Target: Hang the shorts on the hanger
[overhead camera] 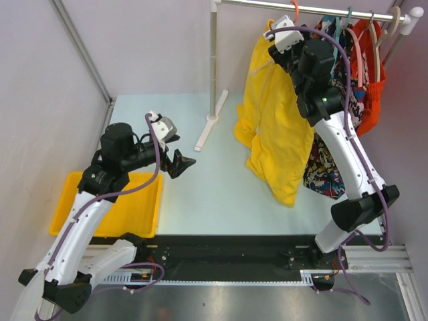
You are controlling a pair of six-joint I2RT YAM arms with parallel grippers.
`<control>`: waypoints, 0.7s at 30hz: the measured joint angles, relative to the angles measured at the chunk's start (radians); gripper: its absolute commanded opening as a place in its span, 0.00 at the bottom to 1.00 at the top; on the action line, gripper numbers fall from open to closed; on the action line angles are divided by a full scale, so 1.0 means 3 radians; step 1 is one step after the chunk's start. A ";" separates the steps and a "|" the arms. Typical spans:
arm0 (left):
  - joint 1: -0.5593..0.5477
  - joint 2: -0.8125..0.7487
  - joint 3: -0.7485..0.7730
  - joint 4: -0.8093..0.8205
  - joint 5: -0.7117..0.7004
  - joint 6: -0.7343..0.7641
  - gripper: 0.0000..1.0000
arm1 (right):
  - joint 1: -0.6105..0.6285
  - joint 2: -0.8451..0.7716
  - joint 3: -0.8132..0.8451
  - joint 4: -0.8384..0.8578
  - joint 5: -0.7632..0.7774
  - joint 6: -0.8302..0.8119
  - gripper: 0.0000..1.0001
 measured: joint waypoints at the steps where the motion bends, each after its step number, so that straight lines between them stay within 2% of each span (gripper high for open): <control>1: 0.0000 0.0003 0.0000 -0.0003 0.0000 -0.0029 1.00 | 0.0000 -0.0052 -0.0057 -0.0001 0.0000 0.0001 0.73; 9: 0.0039 0.0182 0.0072 -0.0170 -0.0005 -0.0231 1.00 | 0.0064 -0.0693 -0.0370 -0.0234 -0.0081 0.0261 0.98; 15: 0.0275 0.0769 0.0448 -0.0655 0.0025 -0.0362 1.00 | 0.0134 -0.1592 -0.0809 -0.0607 -0.0543 0.0548 1.00; 21: 0.0674 0.0787 0.0462 -0.0913 0.0037 -0.0387 1.00 | 0.0146 -0.2284 -0.1390 -0.1061 -0.1109 0.0851 1.00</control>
